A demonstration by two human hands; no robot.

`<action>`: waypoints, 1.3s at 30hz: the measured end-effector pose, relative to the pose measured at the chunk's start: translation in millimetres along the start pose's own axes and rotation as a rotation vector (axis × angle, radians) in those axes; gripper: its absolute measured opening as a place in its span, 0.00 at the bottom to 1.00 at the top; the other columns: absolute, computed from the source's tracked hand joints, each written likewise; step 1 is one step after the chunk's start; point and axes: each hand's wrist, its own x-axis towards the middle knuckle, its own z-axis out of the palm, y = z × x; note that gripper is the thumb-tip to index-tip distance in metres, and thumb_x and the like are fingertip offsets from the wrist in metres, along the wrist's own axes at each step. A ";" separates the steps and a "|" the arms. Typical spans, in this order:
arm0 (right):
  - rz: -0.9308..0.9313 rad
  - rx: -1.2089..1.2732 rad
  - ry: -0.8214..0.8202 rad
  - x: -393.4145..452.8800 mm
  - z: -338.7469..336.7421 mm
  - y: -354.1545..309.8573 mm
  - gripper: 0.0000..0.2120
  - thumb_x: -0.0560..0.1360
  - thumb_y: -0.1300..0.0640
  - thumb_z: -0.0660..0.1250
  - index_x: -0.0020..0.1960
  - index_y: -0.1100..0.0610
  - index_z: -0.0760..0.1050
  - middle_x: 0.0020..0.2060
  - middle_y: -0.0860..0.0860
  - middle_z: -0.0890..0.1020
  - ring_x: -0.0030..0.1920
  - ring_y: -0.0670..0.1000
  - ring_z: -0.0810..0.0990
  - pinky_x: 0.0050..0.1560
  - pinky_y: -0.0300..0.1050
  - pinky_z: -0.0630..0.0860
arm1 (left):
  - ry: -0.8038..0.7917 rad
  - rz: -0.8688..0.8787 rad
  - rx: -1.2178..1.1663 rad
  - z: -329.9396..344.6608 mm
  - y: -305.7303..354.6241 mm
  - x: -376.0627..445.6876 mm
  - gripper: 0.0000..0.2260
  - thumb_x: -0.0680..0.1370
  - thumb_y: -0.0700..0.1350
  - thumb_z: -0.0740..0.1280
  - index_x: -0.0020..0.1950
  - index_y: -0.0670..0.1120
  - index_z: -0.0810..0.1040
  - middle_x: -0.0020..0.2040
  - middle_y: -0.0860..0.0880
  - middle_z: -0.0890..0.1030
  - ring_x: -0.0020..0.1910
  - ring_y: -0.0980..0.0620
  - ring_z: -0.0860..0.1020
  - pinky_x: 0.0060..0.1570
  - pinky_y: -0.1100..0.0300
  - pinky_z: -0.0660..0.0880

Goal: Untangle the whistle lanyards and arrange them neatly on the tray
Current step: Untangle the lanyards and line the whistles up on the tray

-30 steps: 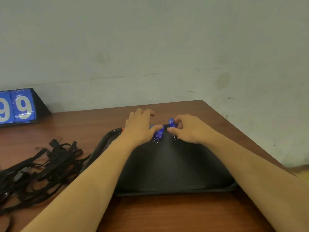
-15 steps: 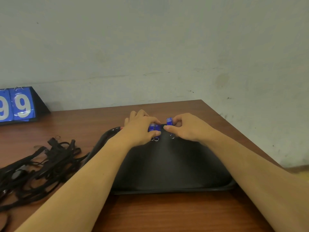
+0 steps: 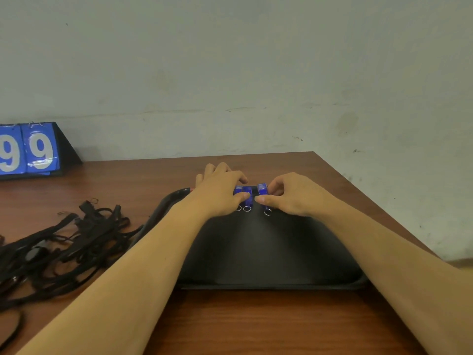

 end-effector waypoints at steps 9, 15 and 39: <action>0.047 0.038 0.059 7.7 5.0 1.6 0.18 0.78 0.44 0.68 0.60 0.56 0.81 0.45 0.50 0.85 0.44 0.47 0.81 0.38 0.37 0.72 | 0.011 -0.006 -0.014 0.0 -2.6 1.2 0.17 0.81 0.55 0.65 0.70 0.57 0.72 0.71 0.48 0.70 0.72 0.45 0.63 0.69 0.45 0.63; 0.021 0.120 0.060 9.5 5.5 3.3 0.14 0.77 0.51 0.71 0.62 0.53 0.80 0.38 0.46 0.85 0.39 0.39 0.80 0.35 0.35 0.68 | 0.032 0.006 -0.020 2.8 -4.6 2.5 0.17 0.81 0.55 0.65 0.70 0.57 0.73 0.70 0.49 0.71 0.71 0.45 0.64 0.68 0.45 0.63; -0.827 -0.258 0.039 -63.5 8.3 -54.1 0.11 0.82 0.44 0.57 0.57 0.43 0.77 0.41 0.38 0.77 0.41 0.39 0.75 0.46 0.38 0.75 | 0.031 -0.614 -0.010 -122.5 -187.1 -192.0 0.02 0.80 0.50 0.68 0.52 0.54 0.78 0.54 0.51 0.82 0.52 0.54 0.79 0.56 0.56 0.76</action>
